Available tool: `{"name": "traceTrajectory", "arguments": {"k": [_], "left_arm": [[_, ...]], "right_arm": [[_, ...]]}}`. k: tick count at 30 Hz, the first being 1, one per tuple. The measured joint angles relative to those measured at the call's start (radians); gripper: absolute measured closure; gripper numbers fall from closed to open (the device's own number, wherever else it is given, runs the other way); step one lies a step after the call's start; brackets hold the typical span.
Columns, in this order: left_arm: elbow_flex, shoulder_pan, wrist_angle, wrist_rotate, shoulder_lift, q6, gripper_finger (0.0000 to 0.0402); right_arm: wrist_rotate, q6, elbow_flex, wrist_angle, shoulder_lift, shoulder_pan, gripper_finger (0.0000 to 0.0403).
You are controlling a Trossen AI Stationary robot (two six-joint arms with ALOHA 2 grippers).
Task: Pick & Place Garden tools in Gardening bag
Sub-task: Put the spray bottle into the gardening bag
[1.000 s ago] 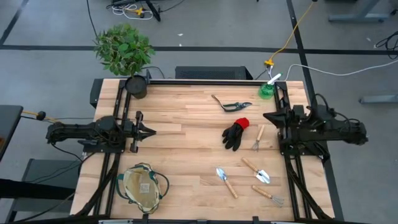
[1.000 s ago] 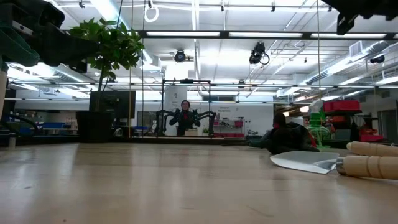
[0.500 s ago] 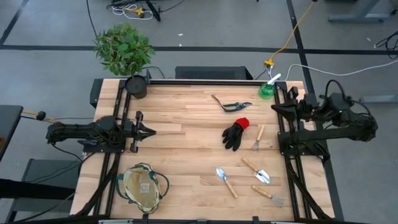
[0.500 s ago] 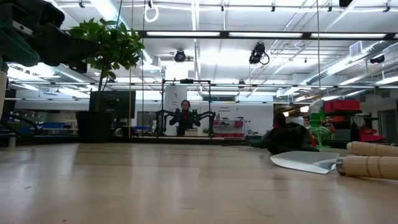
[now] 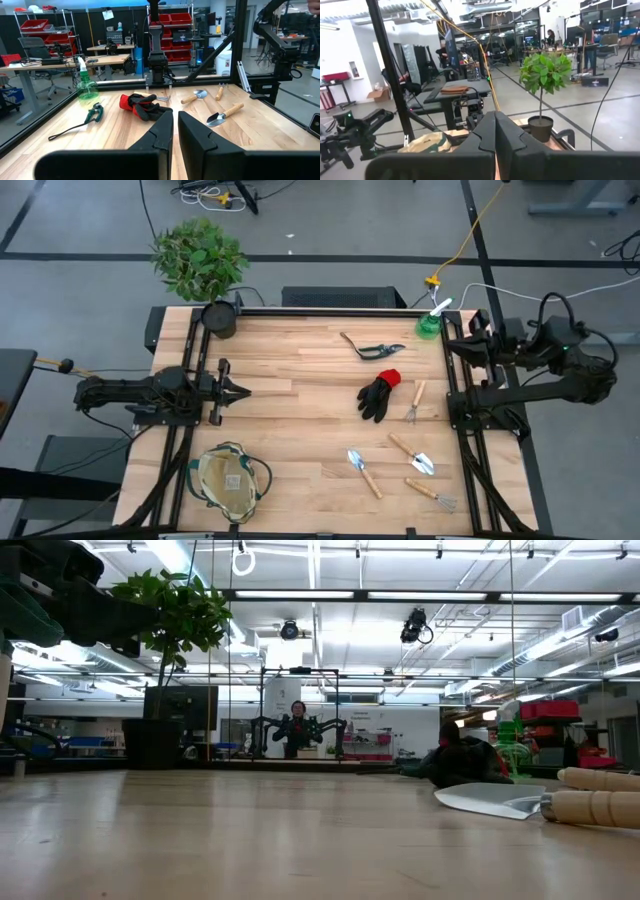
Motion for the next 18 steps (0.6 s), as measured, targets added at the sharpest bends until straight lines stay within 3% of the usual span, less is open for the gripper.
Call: {"name": "traceTrajectory", "arguments": {"k": [18], "left_arm": [[0.000, 0.000, 0.000, 0.000, 0.000, 0.000, 0.0369]], "right_arm": [[0.000, -0.003, 0.000, -0.010, 0.023, 0.000, 0.0403]]}}
